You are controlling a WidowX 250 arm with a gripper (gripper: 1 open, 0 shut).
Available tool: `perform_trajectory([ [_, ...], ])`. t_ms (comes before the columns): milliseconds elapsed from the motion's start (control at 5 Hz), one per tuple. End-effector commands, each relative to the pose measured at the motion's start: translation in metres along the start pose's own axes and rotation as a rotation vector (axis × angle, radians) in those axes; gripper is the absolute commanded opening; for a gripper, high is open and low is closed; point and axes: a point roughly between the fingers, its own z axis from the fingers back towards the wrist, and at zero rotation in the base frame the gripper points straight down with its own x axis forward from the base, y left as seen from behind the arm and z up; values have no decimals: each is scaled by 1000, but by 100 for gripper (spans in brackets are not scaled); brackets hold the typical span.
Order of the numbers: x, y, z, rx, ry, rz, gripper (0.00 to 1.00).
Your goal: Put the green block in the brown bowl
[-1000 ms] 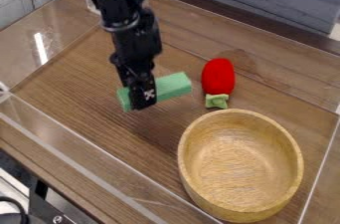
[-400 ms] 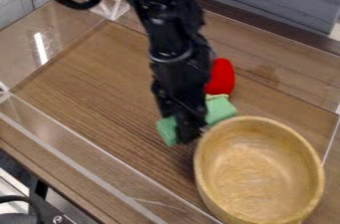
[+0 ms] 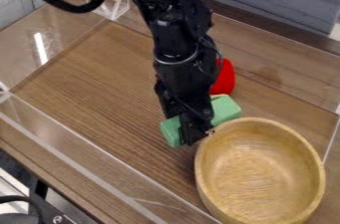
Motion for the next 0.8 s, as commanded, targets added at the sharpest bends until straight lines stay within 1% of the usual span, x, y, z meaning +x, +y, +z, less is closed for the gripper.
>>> perform_trajectory([
  [0, 7, -14, 9, 17, -34, 36, 0],
  [200, 9, -24, 11, 22, -37, 99, 0],
  [600, 9, -61, 4, -27, -4, -95, 0],
])
